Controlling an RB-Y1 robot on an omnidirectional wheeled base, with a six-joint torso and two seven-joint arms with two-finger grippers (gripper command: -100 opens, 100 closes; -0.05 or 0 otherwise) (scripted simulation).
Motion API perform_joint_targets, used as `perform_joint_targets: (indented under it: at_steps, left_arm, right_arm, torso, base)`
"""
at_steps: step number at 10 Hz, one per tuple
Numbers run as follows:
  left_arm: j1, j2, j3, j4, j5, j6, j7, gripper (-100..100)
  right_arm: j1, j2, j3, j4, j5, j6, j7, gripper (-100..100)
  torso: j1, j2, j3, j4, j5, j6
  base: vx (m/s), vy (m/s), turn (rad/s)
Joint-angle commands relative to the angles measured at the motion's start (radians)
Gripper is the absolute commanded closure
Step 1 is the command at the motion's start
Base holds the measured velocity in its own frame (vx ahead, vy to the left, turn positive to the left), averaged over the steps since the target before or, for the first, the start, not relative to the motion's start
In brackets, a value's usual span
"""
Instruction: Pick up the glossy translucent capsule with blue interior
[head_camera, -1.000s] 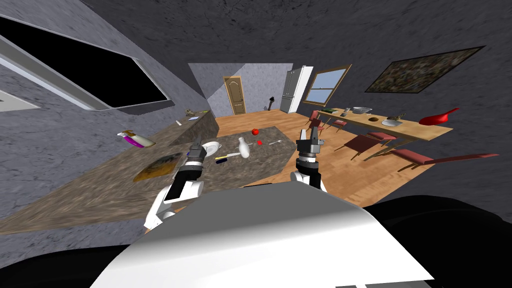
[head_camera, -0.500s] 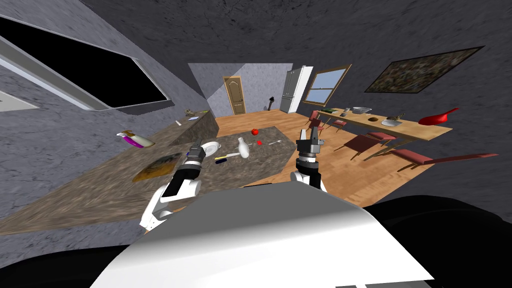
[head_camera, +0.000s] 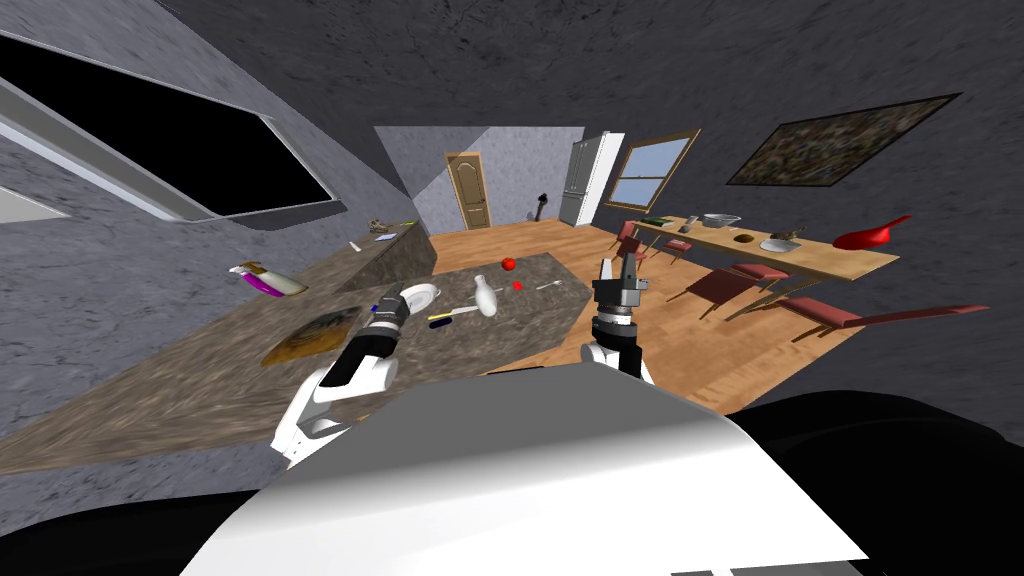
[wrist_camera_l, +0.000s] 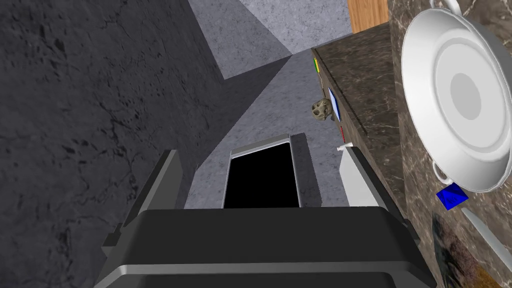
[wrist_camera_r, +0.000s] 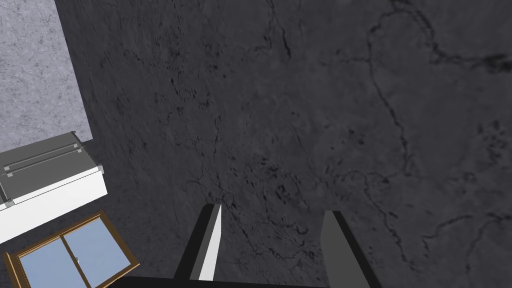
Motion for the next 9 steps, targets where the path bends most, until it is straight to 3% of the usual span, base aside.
perform_joint_targets:
  at_steps: [1, 3, 4, 6, 8, 9]
  left_arm:
    - [-0.004, 0.025, 0.014, 0.008, 0.025, 0.050, 0.020, -100]
    - [-0.004, 0.025, 0.014, 0.008, 0.025, 0.092, 0.020, -100]
    - [-0.011, 0.045, 0.024, 0.019, 0.047, 0.129, 0.038, -100]
    - [-0.011, 0.045, 0.024, 0.019, 0.047, 0.162, 0.038, -100]
    - [-0.019, 0.064, 0.033, 0.031, 0.071, 0.228, 0.056, -100]
    - [-0.019, 0.064, 0.033, 0.031, 0.071, 0.231, 0.056, -100]
  right_arm:
    - [0.000, 0.000, 0.000, 0.000, 0.000, 0.000, 0.000, 0]
    - [0.000, 0.000, 0.000, 0.000, 0.000, 0.000, 0.000, 0]
    - [0.000, 0.000, 0.000, 0.000, 0.000, 0.000, 0.000, 0]
    - [0.000, 0.000, 0.000, 0.000, 0.000, 0.000, 0.000, 0]
    - [0.000, 0.000, 0.000, 0.000, 0.000, 0.000, 0.000, 0]
    - [0.000, 0.000, 0.000, 0.000, 0.000, 0.000, 0.000, 0]
  torso:
    - [0.000, 0.000, 0.000, 0.000, 0.000, 0.000]
    - [0.000, 0.000, 0.000, 0.000, 0.000, 0.000]
    - [0.000, 0.000, 0.000, 0.000, 0.000, 0.000]
    - [0.000, 0.000, 0.000, 0.000, 0.000, 0.000]
    - [0.000, 0.000, 0.000, 0.000, 0.000, 0.000]
    - [0.000, 0.000, 0.000, 0.000, 0.000, 0.000]
  base:
    - [0.004, -0.011, -0.038]
    - [0.004, -0.008, -0.003]
    - [0.002, -0.009, -0.036]
    - [0.001, -0.004, -0.012]
    - [0.002, -0.010, -0.035]
    - [0.000, 0.000, 0.000]
